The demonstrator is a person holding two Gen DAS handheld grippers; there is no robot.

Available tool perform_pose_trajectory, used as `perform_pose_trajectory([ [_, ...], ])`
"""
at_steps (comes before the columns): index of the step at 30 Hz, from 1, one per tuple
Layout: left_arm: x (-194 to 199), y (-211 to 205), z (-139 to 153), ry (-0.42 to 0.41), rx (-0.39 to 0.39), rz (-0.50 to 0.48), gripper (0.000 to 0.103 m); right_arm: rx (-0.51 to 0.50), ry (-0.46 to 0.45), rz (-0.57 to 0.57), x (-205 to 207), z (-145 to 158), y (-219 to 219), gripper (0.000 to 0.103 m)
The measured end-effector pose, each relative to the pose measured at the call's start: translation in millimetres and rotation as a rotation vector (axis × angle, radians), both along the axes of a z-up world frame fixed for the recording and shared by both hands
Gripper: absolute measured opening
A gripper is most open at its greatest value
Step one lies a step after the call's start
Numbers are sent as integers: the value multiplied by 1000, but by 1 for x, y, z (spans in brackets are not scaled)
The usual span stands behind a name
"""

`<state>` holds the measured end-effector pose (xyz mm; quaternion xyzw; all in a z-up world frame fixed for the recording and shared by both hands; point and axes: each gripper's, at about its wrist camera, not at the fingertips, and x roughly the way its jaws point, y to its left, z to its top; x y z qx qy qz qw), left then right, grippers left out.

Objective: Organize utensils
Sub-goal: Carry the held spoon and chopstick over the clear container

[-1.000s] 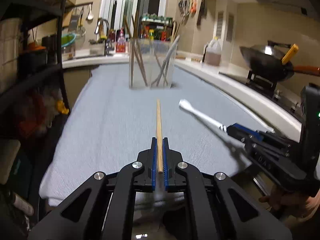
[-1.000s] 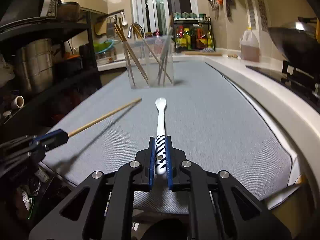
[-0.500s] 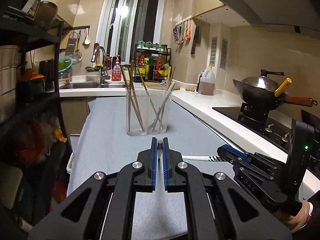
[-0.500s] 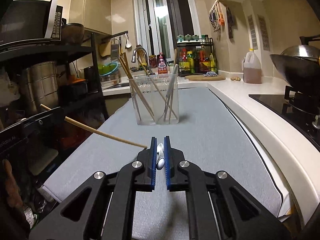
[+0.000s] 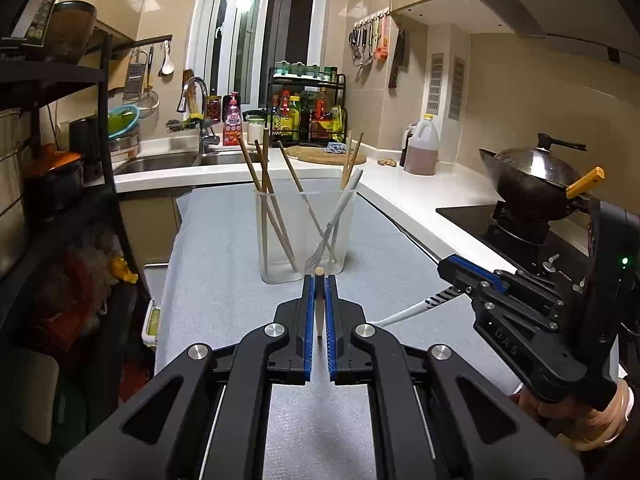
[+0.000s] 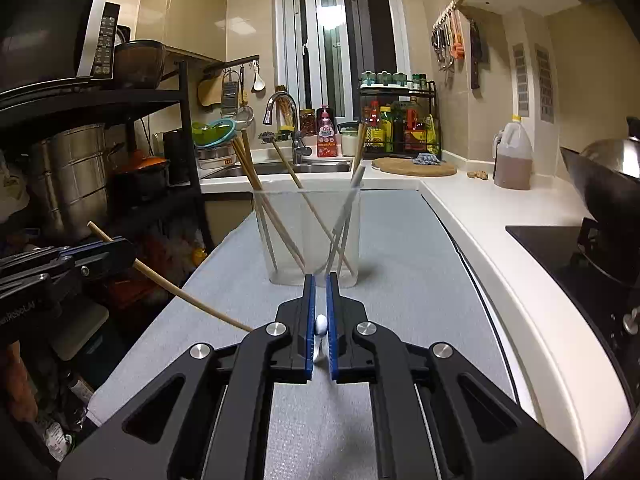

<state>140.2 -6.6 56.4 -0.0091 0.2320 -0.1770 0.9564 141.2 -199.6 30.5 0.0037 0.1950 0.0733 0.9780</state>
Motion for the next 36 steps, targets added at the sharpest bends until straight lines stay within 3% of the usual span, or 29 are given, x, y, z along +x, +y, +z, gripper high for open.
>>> perform_pose_trajectory([
  [14,38,10,37,60,7,-5,5,-54,70,32,39,36,-6,5],
  [21,54,8,72,20,34,-25,5,-101,44,60,51,63,-3,5],
  [28,71,9,116,-22,11,-56,5,-113,6,85,70,111,-1,5],
  [36,94,0,166,-99,51,-70,5,-125,-109,102,96,179,10,5],
])
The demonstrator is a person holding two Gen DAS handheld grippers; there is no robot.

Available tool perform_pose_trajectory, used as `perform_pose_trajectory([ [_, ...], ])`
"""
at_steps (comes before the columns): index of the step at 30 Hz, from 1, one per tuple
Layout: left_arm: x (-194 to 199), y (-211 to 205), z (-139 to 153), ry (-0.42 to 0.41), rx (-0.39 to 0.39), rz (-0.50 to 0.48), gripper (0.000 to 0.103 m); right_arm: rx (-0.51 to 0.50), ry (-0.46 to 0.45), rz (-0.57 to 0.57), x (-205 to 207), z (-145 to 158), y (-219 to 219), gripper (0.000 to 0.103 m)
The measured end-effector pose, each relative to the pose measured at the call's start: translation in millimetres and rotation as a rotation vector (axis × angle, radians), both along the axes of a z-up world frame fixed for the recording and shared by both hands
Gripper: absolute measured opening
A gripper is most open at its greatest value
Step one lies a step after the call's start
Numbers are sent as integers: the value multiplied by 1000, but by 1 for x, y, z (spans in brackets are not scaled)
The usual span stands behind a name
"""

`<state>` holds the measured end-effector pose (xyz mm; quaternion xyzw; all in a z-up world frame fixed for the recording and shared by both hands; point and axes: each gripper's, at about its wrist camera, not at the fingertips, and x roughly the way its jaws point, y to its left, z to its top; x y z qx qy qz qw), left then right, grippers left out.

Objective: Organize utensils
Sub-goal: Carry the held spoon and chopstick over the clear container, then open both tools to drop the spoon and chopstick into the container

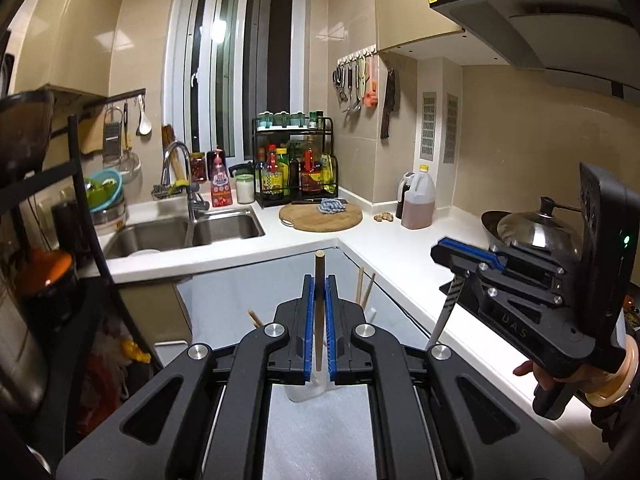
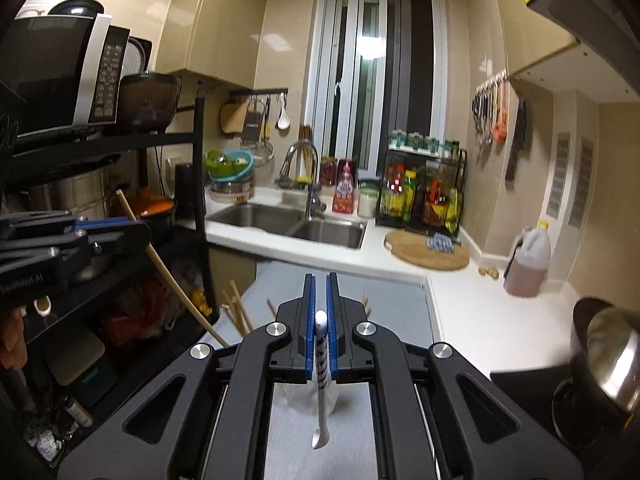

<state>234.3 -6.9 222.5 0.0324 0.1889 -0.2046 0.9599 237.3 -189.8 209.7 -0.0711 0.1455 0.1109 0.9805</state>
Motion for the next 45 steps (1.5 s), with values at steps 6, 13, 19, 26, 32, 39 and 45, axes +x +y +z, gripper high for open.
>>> perform_pose_trajectory([
  [6,27,-16,7,5,61,-13,5,-3,-35,8,36,16,12,5],
  [13,59,-18,0,28,68,-8,5,49,-33,-1,80,15,11,5],
  [19,86,-16,-25,79,50,2,5,85,-12,-9,109,-5,7,5],
  [26,107,-22,-52,129,53,10,5,96,55,-21,128,-39,1,5],
  [32,108,-18,-64,128,53,65,50,115,95,-26,128,-58,-4,15],
  [39,84,14,-76,102,-7,227,95,105,73,-61,90,-72,-11,72],
  [45,52,21,-103,114,-25,257,95,105,96,-108,50,-95,-13,87],
])
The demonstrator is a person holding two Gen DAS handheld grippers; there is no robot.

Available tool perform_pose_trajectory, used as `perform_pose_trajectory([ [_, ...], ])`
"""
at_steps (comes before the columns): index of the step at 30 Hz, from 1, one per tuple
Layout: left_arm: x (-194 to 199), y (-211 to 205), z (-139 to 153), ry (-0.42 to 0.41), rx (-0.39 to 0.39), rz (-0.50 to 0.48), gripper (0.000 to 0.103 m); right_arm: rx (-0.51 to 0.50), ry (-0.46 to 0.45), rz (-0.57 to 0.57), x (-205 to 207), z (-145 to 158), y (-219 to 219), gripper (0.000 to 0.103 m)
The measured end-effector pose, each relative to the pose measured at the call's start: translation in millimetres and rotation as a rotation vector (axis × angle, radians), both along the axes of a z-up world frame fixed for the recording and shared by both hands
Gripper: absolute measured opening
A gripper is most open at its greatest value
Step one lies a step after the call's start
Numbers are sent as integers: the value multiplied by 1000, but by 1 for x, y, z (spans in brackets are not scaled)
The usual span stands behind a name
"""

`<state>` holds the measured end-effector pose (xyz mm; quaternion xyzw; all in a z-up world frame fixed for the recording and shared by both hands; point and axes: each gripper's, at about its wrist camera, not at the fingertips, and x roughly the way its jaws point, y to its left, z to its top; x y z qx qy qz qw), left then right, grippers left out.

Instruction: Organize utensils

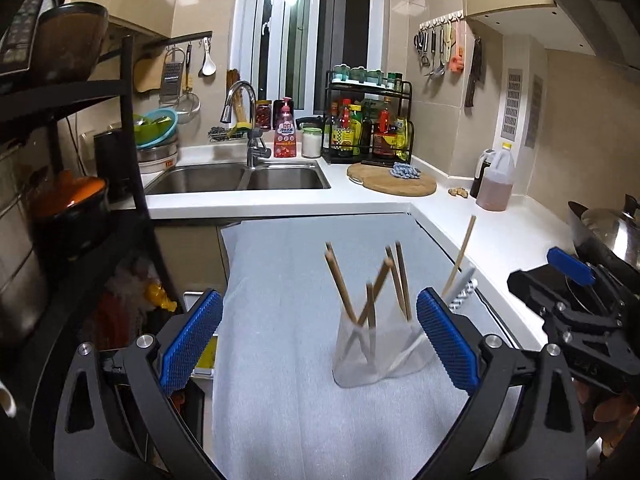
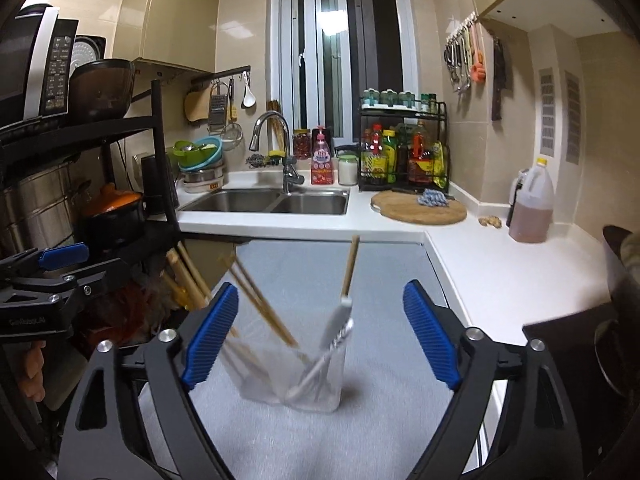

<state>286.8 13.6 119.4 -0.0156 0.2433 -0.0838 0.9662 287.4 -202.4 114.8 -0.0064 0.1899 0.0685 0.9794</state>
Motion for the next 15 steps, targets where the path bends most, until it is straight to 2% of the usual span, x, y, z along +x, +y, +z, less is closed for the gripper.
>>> perform_pose_trajectory([
  [8,-34,-6,-30,2,8,2,95,-47,52,-97,-42,-48,3,89],
  [15,-50,-15,-52,19,41,-9,95,-15,107,-129,-56,-72,0,89],
])
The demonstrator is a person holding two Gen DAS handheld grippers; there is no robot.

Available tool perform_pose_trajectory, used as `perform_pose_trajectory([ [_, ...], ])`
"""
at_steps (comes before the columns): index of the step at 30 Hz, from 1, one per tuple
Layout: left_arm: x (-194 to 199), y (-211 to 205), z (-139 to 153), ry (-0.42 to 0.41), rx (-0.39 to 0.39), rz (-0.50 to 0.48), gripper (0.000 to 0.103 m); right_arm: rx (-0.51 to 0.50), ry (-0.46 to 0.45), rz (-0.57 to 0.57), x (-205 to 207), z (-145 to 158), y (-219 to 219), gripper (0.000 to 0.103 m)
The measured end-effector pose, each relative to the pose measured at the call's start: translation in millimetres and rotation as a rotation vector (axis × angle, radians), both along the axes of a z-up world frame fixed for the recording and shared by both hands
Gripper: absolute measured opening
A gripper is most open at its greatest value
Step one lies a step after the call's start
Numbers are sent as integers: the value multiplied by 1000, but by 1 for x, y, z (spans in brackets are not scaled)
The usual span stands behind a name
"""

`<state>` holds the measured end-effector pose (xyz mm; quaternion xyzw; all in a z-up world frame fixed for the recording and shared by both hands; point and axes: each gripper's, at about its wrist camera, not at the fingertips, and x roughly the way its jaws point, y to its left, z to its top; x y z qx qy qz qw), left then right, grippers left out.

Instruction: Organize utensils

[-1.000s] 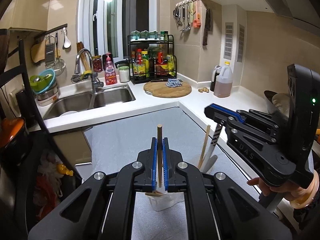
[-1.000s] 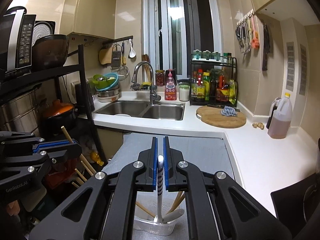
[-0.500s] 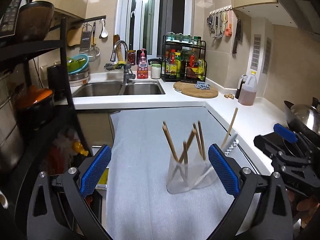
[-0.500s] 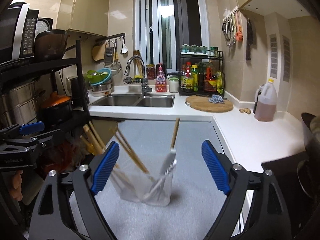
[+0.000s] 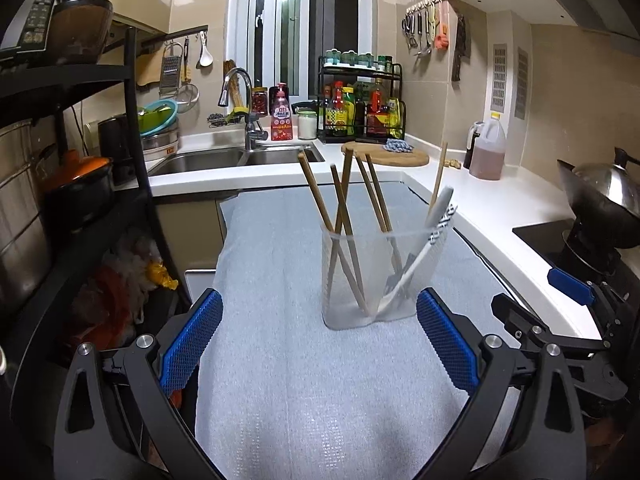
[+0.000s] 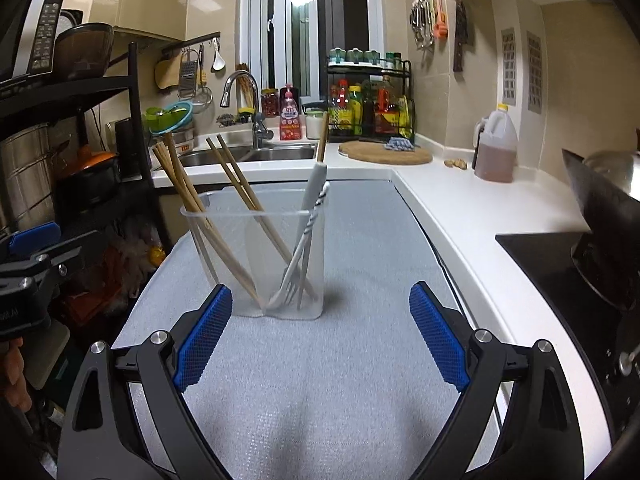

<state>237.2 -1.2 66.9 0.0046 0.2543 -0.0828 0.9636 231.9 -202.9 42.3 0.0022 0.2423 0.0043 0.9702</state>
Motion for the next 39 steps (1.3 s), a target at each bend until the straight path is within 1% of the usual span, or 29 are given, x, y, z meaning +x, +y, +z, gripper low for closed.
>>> perform_pose_trajectory([
  [13,-7,1,-7,3,-3,11,95,17,15,9,-11,-4,3,89],
  [39,-6,2,-5,6,-18,27,95,20,22,13,-10,-4,4,90],
])
